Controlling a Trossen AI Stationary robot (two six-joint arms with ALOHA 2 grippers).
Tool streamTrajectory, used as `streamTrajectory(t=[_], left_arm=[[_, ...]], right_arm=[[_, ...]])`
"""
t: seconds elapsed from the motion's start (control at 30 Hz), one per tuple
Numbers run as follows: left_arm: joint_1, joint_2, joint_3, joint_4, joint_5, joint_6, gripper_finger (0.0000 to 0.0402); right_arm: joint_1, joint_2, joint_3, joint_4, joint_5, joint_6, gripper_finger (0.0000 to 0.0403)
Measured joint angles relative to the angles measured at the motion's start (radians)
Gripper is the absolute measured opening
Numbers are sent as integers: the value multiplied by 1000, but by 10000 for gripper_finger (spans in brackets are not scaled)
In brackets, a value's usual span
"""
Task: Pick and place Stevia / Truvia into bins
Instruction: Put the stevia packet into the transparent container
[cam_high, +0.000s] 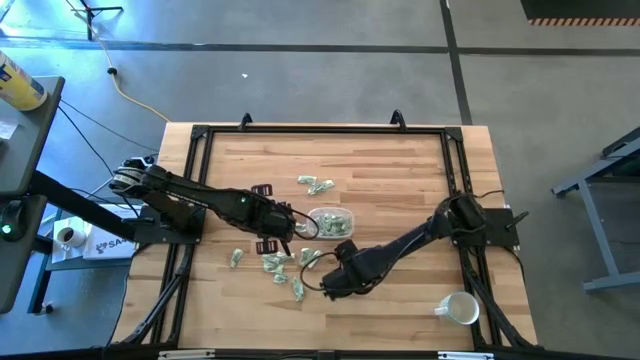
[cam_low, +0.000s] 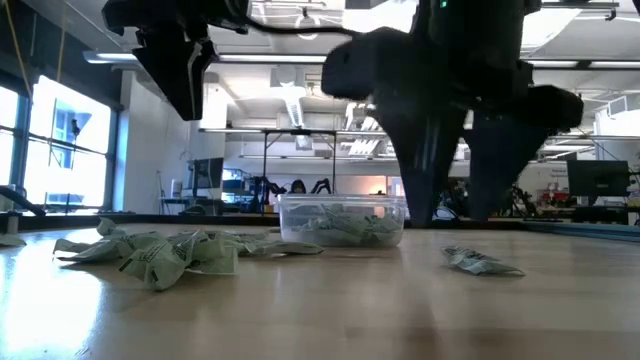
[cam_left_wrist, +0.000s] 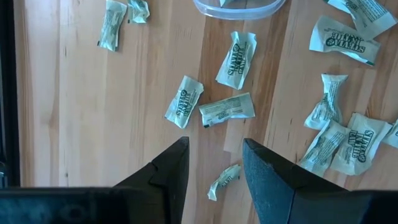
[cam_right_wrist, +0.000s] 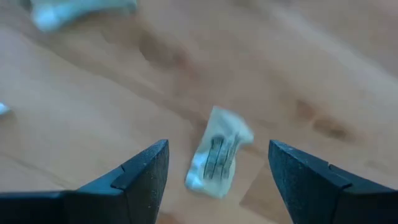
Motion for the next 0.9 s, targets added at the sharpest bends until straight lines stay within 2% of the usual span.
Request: streamTrajectory(t=[0.17, 0.5, 0.73, 0.9], left_arm=[[0, 0, 0, -1, 0, 4, 184], [0, 0, 0, -1, 0, 30, 184], [0, 0, 0, -10, 0, 30, 184], [0, 0, 0, -30, -3, 30, 184]], right_arm=[[3, 34, 0, 11, -57, 0, 241], [0, 42, -2, 20, -26, -30, 201], [-2, 31, -148, 230, -117, -18, 184], [-11, 34, -143, 217, -109, -41, 177]])
